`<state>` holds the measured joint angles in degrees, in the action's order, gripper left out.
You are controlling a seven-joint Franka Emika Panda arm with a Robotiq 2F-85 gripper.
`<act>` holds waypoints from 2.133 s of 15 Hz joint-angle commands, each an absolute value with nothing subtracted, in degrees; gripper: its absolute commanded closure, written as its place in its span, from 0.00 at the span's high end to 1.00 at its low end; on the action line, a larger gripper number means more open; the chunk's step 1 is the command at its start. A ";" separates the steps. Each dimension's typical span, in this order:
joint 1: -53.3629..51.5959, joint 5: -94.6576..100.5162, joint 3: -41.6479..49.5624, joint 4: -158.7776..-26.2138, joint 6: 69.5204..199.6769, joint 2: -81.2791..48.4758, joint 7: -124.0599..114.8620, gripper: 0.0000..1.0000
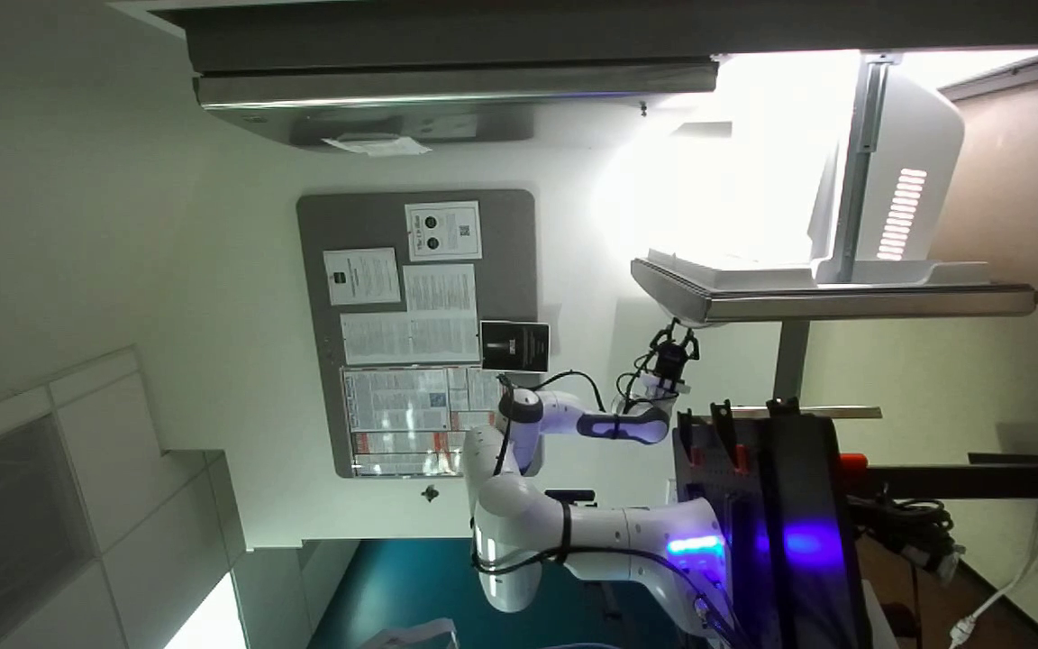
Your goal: Close the bottom door of the fridge
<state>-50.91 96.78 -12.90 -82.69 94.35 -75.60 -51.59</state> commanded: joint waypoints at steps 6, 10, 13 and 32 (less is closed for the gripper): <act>-44.12 97.36 -11.12 -93.16 95.57 -67.85 -54.63 0.19; -39.14 101.22 -8.98 -96.54 96.84 -66.89 -53.56 0.19; -34.94 109.46 -7.18 -97.73 100.48 -66.24 -51.04 0.19; -11.59 143.42 -5.09 -83.07 122.64 -70.78 -50.54 0.19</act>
<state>-14.94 142.85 -7.76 -81.00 125.91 -73.69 -54.11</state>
